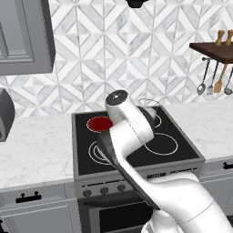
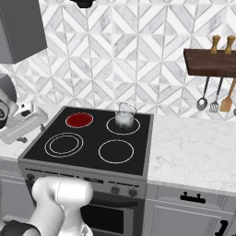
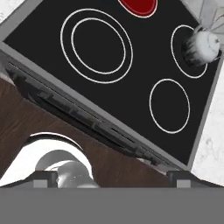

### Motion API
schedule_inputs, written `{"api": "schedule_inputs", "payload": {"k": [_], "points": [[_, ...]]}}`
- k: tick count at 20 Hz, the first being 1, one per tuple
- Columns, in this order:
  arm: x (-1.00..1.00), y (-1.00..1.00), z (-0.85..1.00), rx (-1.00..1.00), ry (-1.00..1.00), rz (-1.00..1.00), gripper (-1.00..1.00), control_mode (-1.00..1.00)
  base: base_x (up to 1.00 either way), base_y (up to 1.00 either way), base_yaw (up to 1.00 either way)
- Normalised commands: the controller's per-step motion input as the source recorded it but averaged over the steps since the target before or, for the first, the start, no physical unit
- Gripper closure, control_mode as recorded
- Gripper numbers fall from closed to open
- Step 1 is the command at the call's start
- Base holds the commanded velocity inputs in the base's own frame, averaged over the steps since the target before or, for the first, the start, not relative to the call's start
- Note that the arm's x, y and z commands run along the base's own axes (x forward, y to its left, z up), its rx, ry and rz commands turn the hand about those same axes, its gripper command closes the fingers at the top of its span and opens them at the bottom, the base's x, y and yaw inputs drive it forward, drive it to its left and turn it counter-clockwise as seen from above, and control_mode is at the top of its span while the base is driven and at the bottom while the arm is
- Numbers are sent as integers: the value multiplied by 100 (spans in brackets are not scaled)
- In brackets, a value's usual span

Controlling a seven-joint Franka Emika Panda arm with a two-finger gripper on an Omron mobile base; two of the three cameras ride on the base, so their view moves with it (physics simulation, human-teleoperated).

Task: Turn off the rear left burner of the stove.

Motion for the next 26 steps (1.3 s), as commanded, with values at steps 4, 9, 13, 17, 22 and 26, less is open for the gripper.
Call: {"api": "schedule_inputs", "payload": {"k": [4, 9, 13, 17, 22, 26], "points": [[-33, 27, -31, -25, 0, 13, -100, -100, 0, 0, 0], [-28, 26, -40, -28, 1, 12, -100, -100, 0, 0, 0], [-13, 13, -83, -38, 1, 16, -100, -100, 0, 0, 0], [-4, 20, -96, -42, 0, 16, -100, -100, 0, 0, 0], [2, 17, -91, -38, 4, 10, -100, -100, 0, 0, 0], [5, 28, -73, -26, 2, 8, -100, -100, 0, 0, 0]]}}
